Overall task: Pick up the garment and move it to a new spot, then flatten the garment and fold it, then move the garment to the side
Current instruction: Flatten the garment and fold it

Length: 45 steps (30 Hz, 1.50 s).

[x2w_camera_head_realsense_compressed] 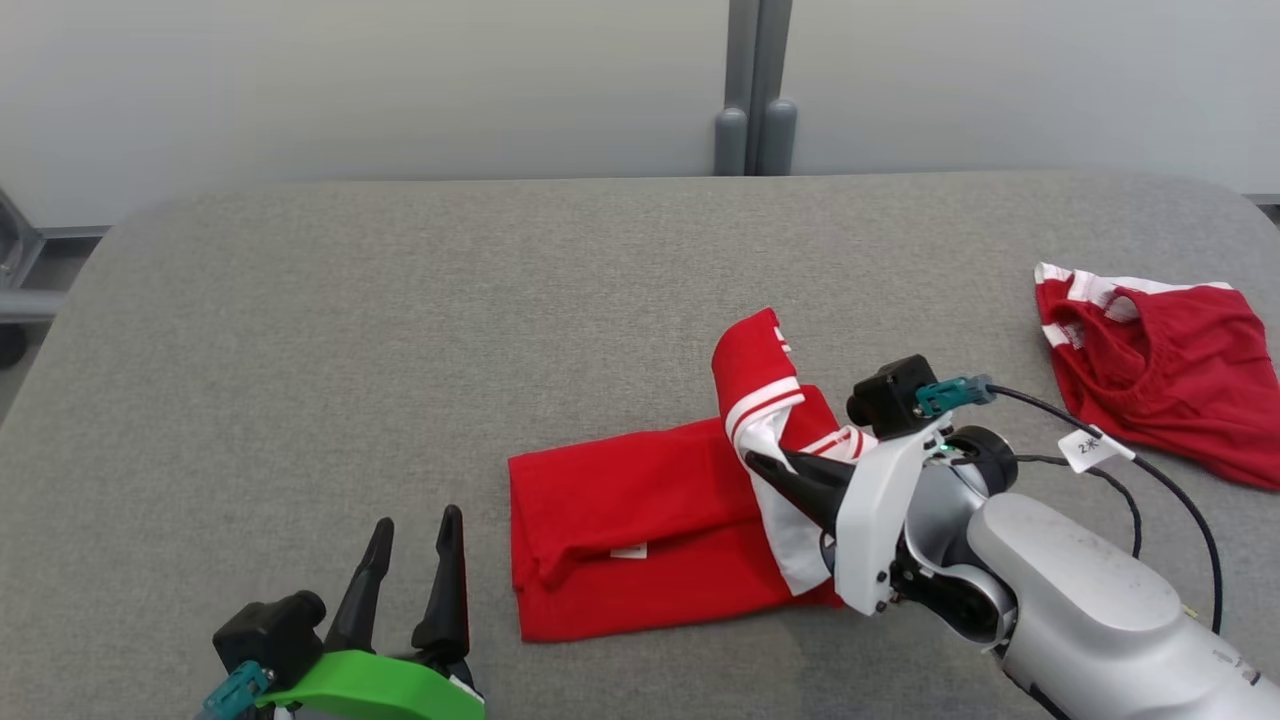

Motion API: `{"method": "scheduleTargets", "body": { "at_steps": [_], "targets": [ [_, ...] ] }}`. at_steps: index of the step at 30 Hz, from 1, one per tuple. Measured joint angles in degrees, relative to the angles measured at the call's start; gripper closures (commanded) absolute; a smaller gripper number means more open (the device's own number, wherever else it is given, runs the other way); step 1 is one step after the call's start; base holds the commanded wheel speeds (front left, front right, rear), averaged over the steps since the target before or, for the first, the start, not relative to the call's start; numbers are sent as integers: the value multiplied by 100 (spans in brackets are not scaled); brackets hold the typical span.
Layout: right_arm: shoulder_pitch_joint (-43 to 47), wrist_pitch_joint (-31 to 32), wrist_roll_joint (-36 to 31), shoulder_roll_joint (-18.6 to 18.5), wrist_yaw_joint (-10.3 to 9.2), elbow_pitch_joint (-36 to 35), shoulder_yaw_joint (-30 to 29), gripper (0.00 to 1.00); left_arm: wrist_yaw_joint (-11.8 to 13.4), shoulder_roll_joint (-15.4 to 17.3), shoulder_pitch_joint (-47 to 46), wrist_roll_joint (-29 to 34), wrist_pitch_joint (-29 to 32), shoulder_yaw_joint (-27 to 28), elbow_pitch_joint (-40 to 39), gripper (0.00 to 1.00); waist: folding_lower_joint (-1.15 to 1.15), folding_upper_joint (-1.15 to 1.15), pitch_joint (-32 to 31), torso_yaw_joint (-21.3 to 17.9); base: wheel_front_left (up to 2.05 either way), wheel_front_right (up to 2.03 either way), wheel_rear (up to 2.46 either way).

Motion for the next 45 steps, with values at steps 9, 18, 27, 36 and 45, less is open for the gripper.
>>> {"method": "scheduleTargets", "body": {
  "at_steps": [9, 18, 27, 36, 45],
  "targets": [
    [0, 115, 122, 452, -1, 578, 9, 100, 0, -64, 8, 0, 11, -216, -3, 0, 0, 0, -62, 566, 0, 0, 0],
    [-165, 145, 144, 686, -116, 1236, -49, 100, -2, -81, 9, 0, 51, -345, -4, 0, 0, 0, -39, 1167, 0, 0, 0],
    [-530, 244, 86, 942, -168, 1739, -30, 0, -3, -92, 9, -2, 49, -383, 0, 0, 0, 0, 103, 1559, 0, 0, 0],
    [-897, -41, 158, 1187, -83, 1580, -138, 0, -3, -100, 10, -34, 42, -190, -1, 0, 0, 0, 94, 1421, 0, 0, 0],
    [-1235, -622, 247, 783, -53, 1270, -573, 0, -3, -88, 43, -34, 40, -68, -26, 0, 0, 0, -9, 1084, 0, 0, 0]
  ]
}}
